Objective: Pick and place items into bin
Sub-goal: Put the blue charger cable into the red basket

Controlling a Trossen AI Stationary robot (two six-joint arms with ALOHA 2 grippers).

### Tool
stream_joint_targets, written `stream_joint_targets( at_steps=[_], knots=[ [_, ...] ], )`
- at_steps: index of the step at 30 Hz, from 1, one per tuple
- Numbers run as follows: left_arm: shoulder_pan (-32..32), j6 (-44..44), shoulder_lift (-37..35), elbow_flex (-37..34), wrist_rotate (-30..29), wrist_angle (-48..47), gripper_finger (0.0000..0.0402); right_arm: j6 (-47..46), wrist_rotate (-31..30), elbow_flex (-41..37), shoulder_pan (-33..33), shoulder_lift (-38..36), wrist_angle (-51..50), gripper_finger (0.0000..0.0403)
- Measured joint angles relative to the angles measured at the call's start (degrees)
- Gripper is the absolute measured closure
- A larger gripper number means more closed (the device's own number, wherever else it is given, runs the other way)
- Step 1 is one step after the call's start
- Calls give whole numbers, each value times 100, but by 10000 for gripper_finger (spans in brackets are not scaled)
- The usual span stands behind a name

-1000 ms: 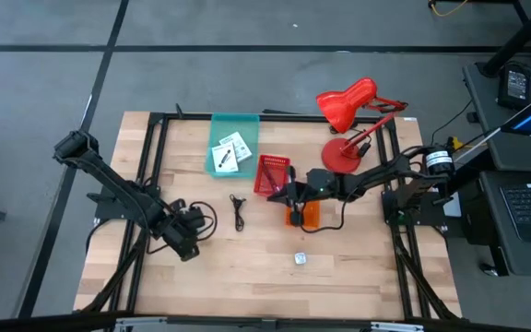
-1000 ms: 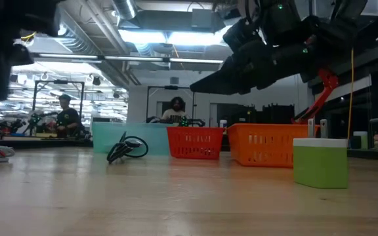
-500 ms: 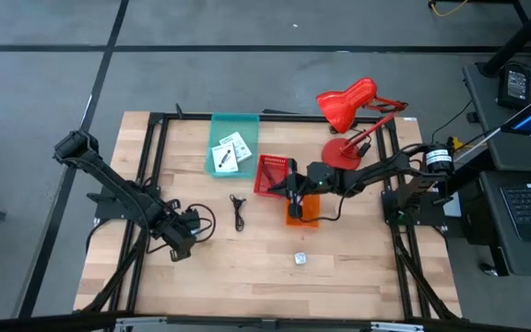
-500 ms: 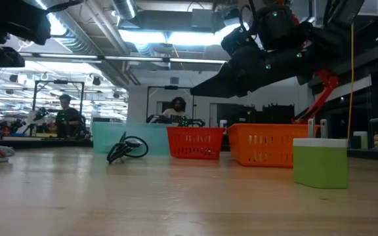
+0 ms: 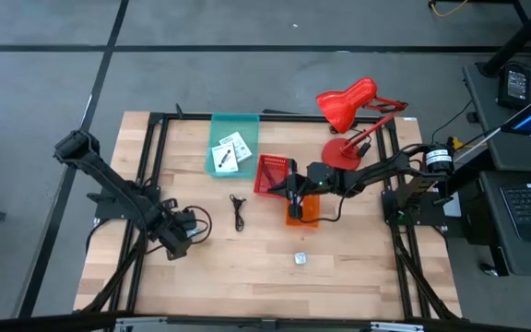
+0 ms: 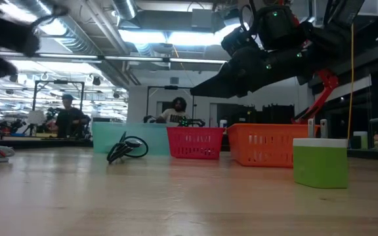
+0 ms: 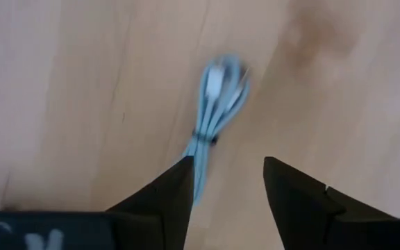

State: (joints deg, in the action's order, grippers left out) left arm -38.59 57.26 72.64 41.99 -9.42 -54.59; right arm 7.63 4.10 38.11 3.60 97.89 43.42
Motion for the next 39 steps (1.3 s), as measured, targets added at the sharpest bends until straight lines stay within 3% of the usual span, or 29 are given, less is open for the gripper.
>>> stream_joint_targets(
  at_steps=[19, 25, 32, 39],
  knots=[
    [-195, 408, 0, -1141, 217, 608, 260, -7, -2, 0, 0, 0, 2, 402],
    [-192, 253, -15, -1257, 357, 927, 297, -188, -4, 0, 0, 0, 2, 402],
    [-193, -95, -13, -1258, 440, 1006, 382, -487, -4, 0, -2, 0, -15, 402],
    [-195, -274, -63, -1264, 407, 1004, 383, -609, -2, 0, -16, 2, -263, 402]
  ],
)
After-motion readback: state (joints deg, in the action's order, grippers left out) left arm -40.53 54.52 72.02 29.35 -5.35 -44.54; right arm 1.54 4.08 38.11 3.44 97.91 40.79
